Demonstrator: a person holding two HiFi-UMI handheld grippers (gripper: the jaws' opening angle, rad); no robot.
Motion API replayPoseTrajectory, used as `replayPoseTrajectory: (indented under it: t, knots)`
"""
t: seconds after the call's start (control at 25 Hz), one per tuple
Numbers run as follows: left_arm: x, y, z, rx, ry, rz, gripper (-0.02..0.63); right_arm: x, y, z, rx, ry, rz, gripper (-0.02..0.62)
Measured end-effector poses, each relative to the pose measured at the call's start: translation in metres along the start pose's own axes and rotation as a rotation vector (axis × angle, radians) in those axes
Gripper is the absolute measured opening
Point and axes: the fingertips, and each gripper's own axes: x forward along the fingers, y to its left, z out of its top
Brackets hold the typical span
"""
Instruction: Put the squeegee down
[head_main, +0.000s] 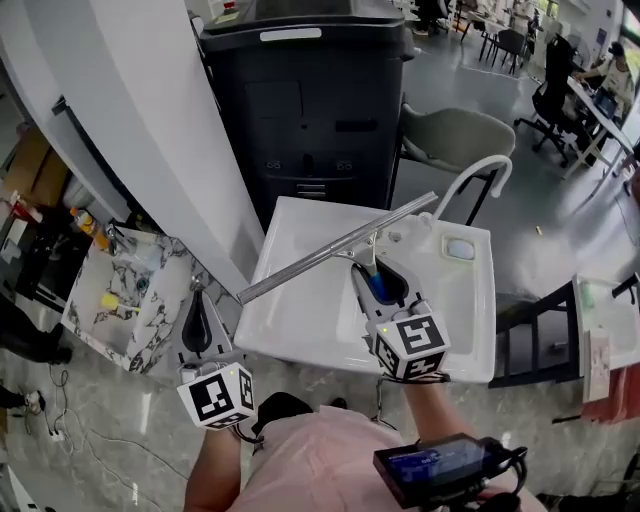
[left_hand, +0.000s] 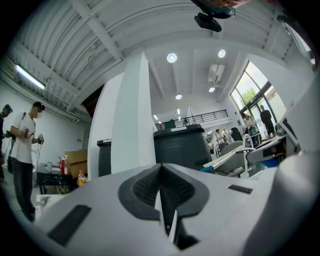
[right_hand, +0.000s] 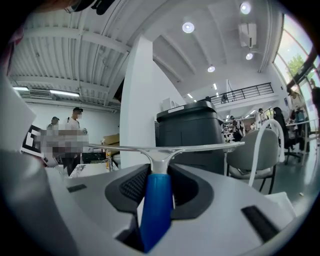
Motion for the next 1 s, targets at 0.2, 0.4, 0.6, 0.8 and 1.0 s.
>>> replayPoseTrajectory:
  t: [0.2, 0.4, 0.6, 0.8, 1.0]
  knots:
    - [0.001, 0.012, -0.011, -0.004, 0.033, 0.042, 0.009, 0.012, 0.004, -0.008, -0.008, 0.040, 0.043, 0.120]
    - [0.007, 0.020, -0.023, 0.004, 0.063, 0.052, 0.009, 0.029, 0.006, -0.030, -0.005, 0.097, 0.078, 0.120]
    - [0.014, 0.030, -0.035, 0.014, 0.101, 0.067, 0.009, 0.045, 0.015, -0.053, 0.017, 0.148, 0.140, 0.120]
    - [0.015, 0.033, -0.048, 0.026, 0.143, 0.070, 0.009, 0.052, 0.024, -0.083, 0.037, 0.209, 0.197, 0.120]
    - [0.018, 0.035, -0.062, 0.034, 0.180, 0.064, 0.009, 0.056, 0.035, -0.112, 0.044, 0.273, 0.248, 0.120]
